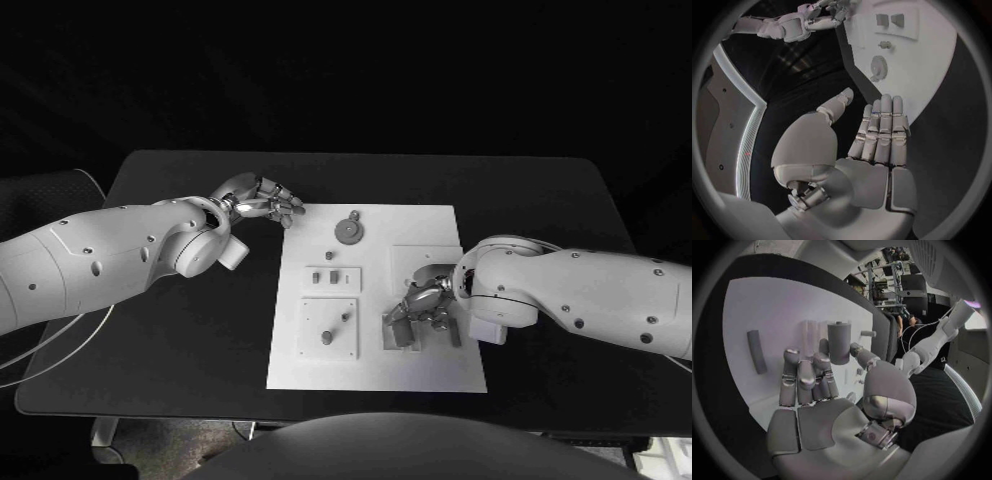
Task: Assemble the parts on the task board
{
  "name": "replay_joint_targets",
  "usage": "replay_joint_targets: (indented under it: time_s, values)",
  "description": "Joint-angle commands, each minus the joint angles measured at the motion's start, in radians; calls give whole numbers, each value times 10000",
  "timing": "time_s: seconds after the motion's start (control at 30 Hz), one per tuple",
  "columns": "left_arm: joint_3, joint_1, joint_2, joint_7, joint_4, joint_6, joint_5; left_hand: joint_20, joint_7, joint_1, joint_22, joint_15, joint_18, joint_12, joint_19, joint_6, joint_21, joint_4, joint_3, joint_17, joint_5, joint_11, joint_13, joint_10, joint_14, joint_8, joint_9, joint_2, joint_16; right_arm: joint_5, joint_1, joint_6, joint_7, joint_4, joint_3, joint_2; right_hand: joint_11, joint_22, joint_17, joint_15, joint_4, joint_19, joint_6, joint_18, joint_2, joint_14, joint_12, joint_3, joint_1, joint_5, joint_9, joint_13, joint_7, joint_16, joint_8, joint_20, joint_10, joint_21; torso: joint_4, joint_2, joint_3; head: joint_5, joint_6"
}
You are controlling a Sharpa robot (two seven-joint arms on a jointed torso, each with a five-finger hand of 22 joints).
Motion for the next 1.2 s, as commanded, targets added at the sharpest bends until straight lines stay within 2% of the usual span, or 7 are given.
replay_joint_targets:
  time_s: [0.03,0.3,0.8,0.93,0.97,1.03,1.2]
  values:
    - [6,11,12,43,28,114,33,14,13,-64,13,67,119,-38,-23,-79,-67,46,-9,13,-14,-12,-17,-71,-15,22,-16,-12,-55,-108,-21,35,69,23,-5,23,21,136,-23,-36,186,-33,-96,64,-220,-61,67,28,-22,-82,2,-16,20,-46,-11,-73,-88,0,0,-2,0,-3,1]
    - [6,11,12,39,26,116,31,15,14,-66,15,68,119,-37,-24,-82,-69,49,-11,21,-14,-11,-19,-75,-13,21,-18,-14,-61,-119,-21,74,91,71,-5,22,72,139,-198,-74,470,-95,-281,64,-656,-271,71,-9,11,-121,44,-24,75,-44,-56,-86,-189,-2,2,1,-1,1,1]
    - [7,11,24,24,24,144,30,16,16,-61,21,68,122,-36,-24,-90,-73,54,-10,37,-14,-10,-22,-79,-11,18,-20,-14,-73,-279,-26,87,106,64,-5,24,88,144,-220,-80,455,-133,-338,64,-642,-336,87,-67,187,-120,90,-22,91,-34,-46,-90,-241,7,2,0,1,-11,1]
    - [7,11,17,11,23,150,27,16,17,-62,22,68,122,-35,-23,-90,-73,56,-10,40,-14,-9,-23,-80,-10,19,-21,-14,-75,-374,-31,-140,144,59,-5,17,95,162,-221,-71,113,-168,-358,64,-1,-353,124,-213,588,-111,148,-25,97,-11,-15,-79,-259,44,3,-1,1,-7,1]
    - [7,11,16,11,22,149,27,16,17,-61,22,68,122,-35,-23,-90,-73,57,-9,42,-14,-9,-23,-80,-10,19,-21,-13,-76,-404,-32,-164,148,59,-5,20,98,170,-190,-58,-192,-201,-356,64,395,-328,141,-380,746,-114,165,-32,96,1,-4,-59,-262,57,2,-1,1,-4,1]
    - [7,11,13,5,22,153,26,16,17,-61,23,68,122,-35,-23,-90,-74,58,-9,44,-14,-9,-23,-81,-9,19,-21,-12,-78,-410,-33,-219,159,52,-5,20,94,169,-178,-39,-596,-235,-348,64,905,-312,157,-582,841,-108,172,-52,87,5,-1,-35,-256,67,4,0,0,-1,1]
    - [7,11,4,-5,20,149,20,16,17,-60,25,68,123,-35,-22,-91,-75,60,-9,49,-14,-9,-24,-82,-8,19,-21,-10,-82,-426,-34,-311,242,55,-5,7,75,151,-133,-11,-1151,-248,-296,64,1519,-251,177,-723,788,-100,154,-100,75,10,-8,-5,-237,64,5,-2,0,-3,1]
